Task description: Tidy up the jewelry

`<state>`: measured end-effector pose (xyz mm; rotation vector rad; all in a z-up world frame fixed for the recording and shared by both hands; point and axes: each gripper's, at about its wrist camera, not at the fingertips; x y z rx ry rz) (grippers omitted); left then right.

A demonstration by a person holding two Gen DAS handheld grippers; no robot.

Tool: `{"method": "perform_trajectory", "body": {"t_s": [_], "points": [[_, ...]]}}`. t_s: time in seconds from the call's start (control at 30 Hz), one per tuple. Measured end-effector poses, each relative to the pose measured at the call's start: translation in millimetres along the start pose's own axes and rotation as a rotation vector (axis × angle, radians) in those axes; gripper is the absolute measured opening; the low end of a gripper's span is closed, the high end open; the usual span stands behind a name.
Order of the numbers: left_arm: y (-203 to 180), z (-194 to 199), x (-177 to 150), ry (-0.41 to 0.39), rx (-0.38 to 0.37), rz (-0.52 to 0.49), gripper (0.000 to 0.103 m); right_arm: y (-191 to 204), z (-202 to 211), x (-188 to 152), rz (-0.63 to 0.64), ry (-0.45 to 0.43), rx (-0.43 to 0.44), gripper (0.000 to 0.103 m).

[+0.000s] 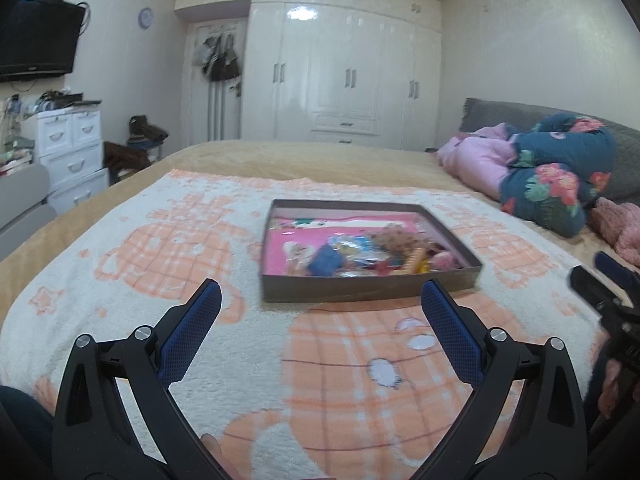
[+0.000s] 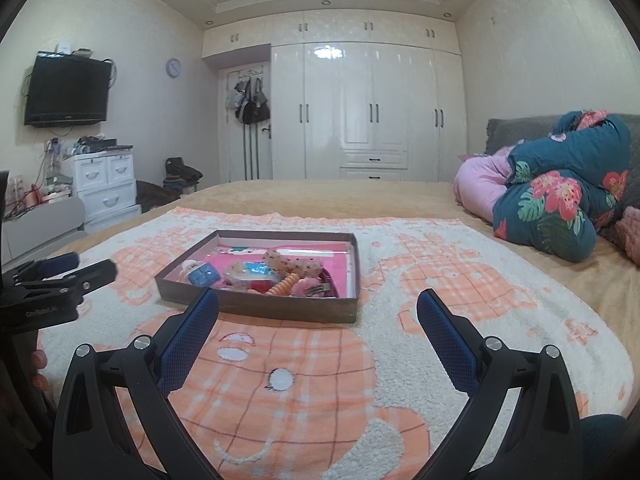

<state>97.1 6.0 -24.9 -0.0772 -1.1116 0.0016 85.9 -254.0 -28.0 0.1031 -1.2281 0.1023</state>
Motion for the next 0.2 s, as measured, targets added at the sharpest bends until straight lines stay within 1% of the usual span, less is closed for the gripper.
{"method": "perform_trajectory", "body": {"t_s": [0.03,0.1,0.17,0.2], "points": [[7,-5,2,0.018,0.012,0.025,0.092,-6,-4,1,-0.018,0.009,-0.012,0.097],[27,-18,9,0.061,0.057,0.084,0.092,-24,-20,9,-0.055,0.033,-0.086,0.097],[51,-35,18,0.095,0.16,0.132,0.092,-51,-47,22,-0.12,0.084,-0.172,0.097],[68,-47,24,0.114,0.239,0.162,0.092,-65,-61,28,-0.154,0.115,-0.207,0.097]]}}
Point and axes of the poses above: each gripper's, at about its wrist camera, not at the fingertips, and z roughly against the way its jaws point, y to its left, x to its top, and after that the axes turned 3 degrees about y, right-handed
